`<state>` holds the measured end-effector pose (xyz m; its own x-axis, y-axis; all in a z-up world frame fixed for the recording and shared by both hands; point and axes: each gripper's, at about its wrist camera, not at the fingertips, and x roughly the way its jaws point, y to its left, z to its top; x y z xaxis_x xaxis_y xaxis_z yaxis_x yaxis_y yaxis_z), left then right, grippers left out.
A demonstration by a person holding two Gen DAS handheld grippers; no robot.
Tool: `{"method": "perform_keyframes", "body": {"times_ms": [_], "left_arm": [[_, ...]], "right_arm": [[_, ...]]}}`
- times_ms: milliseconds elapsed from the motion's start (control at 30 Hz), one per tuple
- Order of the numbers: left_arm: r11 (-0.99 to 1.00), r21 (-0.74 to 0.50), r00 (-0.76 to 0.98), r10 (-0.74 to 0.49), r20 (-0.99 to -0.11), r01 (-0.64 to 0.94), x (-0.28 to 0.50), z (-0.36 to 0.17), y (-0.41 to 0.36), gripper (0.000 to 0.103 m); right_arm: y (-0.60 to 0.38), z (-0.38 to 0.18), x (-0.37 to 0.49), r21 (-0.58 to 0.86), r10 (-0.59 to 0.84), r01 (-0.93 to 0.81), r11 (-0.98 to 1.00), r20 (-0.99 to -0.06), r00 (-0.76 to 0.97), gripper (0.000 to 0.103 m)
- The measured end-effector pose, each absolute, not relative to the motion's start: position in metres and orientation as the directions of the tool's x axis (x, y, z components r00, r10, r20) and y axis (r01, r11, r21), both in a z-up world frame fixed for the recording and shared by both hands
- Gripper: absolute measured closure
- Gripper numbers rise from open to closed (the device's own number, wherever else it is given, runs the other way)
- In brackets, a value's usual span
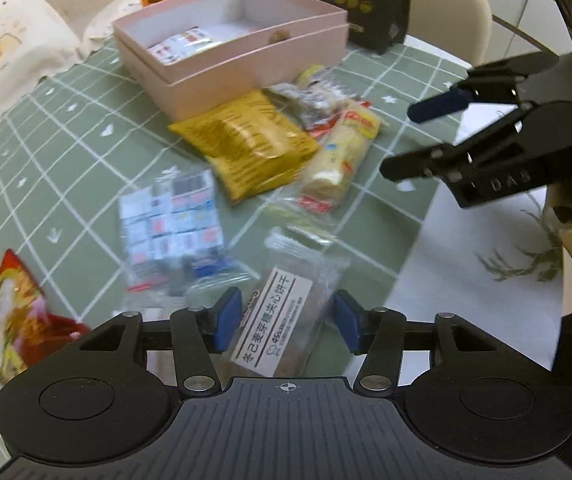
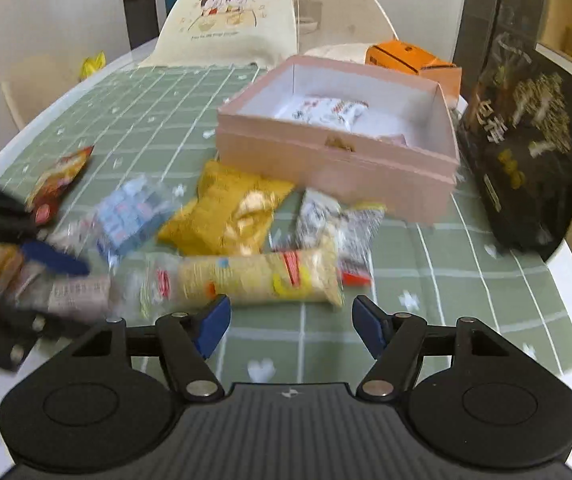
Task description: Organize snacks
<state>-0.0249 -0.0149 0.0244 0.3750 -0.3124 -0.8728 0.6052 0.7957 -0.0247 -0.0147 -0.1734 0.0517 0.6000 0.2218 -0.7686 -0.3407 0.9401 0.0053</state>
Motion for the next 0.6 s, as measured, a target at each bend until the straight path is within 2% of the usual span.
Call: {"method": "perform_keyframes", "body": {"times_ms": [67, 200, 333, 500, 600], "left_arm": [[0.811, -0.047, 0.376, -0.32, -0.87, 0.583, -0.032, 0.026, -0.015, 0.059], [0.912, -0.008, 0.458, -0.214, -0.863, 0.411, -0.039, 0.027, 0.004, 0.061], [0.971, -0.1, 0.482, -0.196, -0.854, 0.219, -0.04, 0.026, 0.024, 0.061], [0.967, -0.107, 0.484, -0.211, -0.849, 0.232, -0.053, 0.026, 0.014, 0.056], [0.96, -0.107, 0.469, -0.222, -0.855, 0.259, -0.06, 0.026, 0.012, 0.056]], "right_arm": [[-0.181, 0.051, -0.022, 0.016, 0.225, -0.341, 0.94, -0.781, 0.582, 0.035], [-0.186, 0.055, -0.03, 0.044, 0.244, -0.336, 0.941, -0.776, 0.582, 0.035], [-0.169, 0.068, -0.015, 0.08, 0.302, -0.369, 0.926, -0.743, 0.597, 0.035], [-0.13, 0.063, 0.04, 0.186, 0.34, -0.313, 0.931, -0.754, 0.562, 0.035], [-0.097, 0.044, 0.068, 0.112, 0.264, -0.299, 0.948, -0.8, 0.538, 0.031]]}}
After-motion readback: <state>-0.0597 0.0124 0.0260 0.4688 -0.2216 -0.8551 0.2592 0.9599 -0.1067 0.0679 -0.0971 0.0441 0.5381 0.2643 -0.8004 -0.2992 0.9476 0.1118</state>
